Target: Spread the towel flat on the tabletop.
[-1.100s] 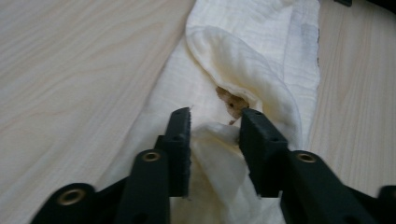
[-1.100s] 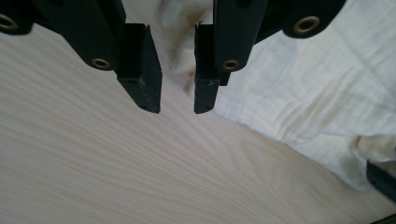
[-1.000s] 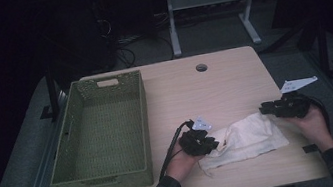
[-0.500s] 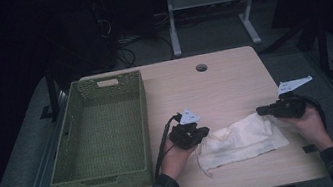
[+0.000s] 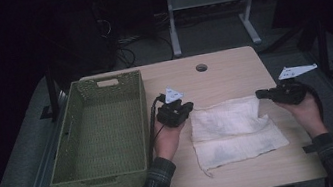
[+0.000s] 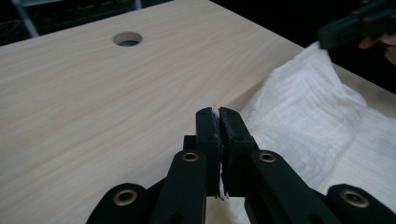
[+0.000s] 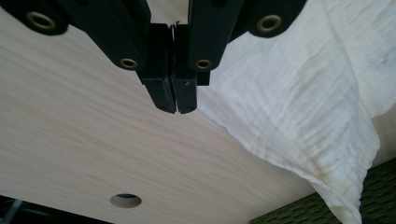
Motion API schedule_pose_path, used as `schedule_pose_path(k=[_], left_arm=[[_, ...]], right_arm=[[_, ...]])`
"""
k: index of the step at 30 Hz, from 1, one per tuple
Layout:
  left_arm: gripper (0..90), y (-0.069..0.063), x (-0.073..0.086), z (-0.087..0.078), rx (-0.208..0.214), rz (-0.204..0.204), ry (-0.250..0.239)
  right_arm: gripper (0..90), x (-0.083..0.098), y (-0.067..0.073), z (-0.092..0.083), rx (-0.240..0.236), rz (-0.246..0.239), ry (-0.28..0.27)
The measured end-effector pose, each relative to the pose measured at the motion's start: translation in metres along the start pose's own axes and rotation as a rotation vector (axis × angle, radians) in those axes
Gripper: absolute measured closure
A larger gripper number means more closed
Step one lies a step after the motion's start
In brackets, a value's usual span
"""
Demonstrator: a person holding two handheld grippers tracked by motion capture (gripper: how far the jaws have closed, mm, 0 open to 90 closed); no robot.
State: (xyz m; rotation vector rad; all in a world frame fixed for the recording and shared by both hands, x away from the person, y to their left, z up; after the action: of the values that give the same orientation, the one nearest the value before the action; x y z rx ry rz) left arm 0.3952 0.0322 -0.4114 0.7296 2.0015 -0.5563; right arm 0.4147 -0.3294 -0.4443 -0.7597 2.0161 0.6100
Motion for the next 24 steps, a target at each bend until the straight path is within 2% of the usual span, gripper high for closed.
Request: schedule_pose_path(k=[3,6,11,12,16,19,24], left_arm=[[87.0,0.008,-0.005,0.007,-0.024,-0.015,-0.006],[87.0,0.013,-0.011,0.013,-0.041,-0.017,-0.013],[87.0,0.022,-0.022,0.022,-0.074,-0.004,-0.017],[87.0,0.024,-0.022,0.025,-0.081,-0.012,-0.021],[87.0,0.037,-0.024,0.035,-0.106,-0.029,-0.007],[87.0,0.045,-0.024,0.040,-0.135,-0.058,-0.018],[86.9,0.057,-0.020,0.051,-0.172,-0.083,0.017]], right_arm=[[88.3,-0.004,-0.006,0.002,0.019,0.001,0.006],[88.3,-0.018,-0.009,0.001,0.029,-0.008,-0.012],[88.3,-0.041,-0.015,0.004,0.068,-0.034,-0.008],[88.4,-0.044,-0.017,0.006,0.075,-0.037,-0.010],[88.3,-0.050,-0.026,0.016,0.103,-0.040,0.008],[88.3,-0.055,-0.032,0.025,0.116,-0.035,0.010],[88.2,-0.063,-0.038,0.044,0.131,-0.041,0.041]])
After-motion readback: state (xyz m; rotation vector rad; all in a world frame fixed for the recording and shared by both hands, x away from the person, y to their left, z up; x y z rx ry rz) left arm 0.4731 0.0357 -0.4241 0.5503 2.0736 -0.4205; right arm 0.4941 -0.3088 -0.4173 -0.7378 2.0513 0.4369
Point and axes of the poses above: each handheld gripper's, and its own axes: z roughly forward along the jaws, x roughly out of its underside, y roughly to its left, the point moved 3 cm from there along z, roughly forward along the jaws, and after that the axes turned 3 degrees about -y, right-handed, at the moved point
